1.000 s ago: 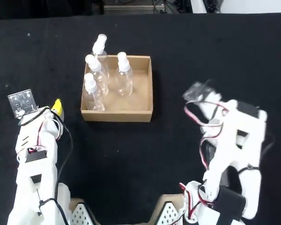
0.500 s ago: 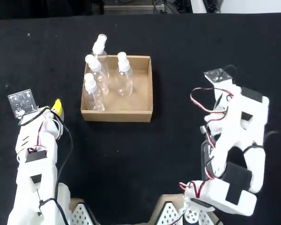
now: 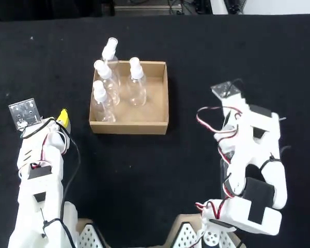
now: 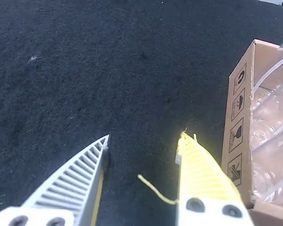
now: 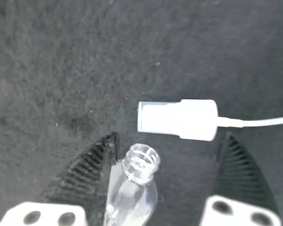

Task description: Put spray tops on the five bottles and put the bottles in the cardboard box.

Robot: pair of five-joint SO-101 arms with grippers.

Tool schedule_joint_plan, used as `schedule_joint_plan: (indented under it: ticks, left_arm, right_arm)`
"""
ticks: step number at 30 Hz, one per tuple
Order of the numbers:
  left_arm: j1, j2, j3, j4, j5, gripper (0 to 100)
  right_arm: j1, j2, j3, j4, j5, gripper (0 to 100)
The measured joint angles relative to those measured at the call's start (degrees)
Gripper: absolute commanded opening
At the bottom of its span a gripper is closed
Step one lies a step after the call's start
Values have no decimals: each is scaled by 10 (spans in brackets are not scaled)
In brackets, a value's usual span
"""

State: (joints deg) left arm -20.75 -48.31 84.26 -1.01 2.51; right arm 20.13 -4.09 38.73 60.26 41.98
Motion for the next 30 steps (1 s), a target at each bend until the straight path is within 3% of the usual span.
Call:
schedule_joint_plan:
  ticks: [7,14,23,30]
  left_arm:
    - [0,0,0,0,0,202]
    - [0,0,0,0,0,202]
    - [0,0,0,0,0,202]
    - [0,0,0,0,0,202]
  right_arm:
    - [0,0,19,-38,3,197]
    - [-1,-2,19,-39,-18,194]
    - [-84,-164,7,125,-46,194]
    - [-214,-309,7,240,-96,194]
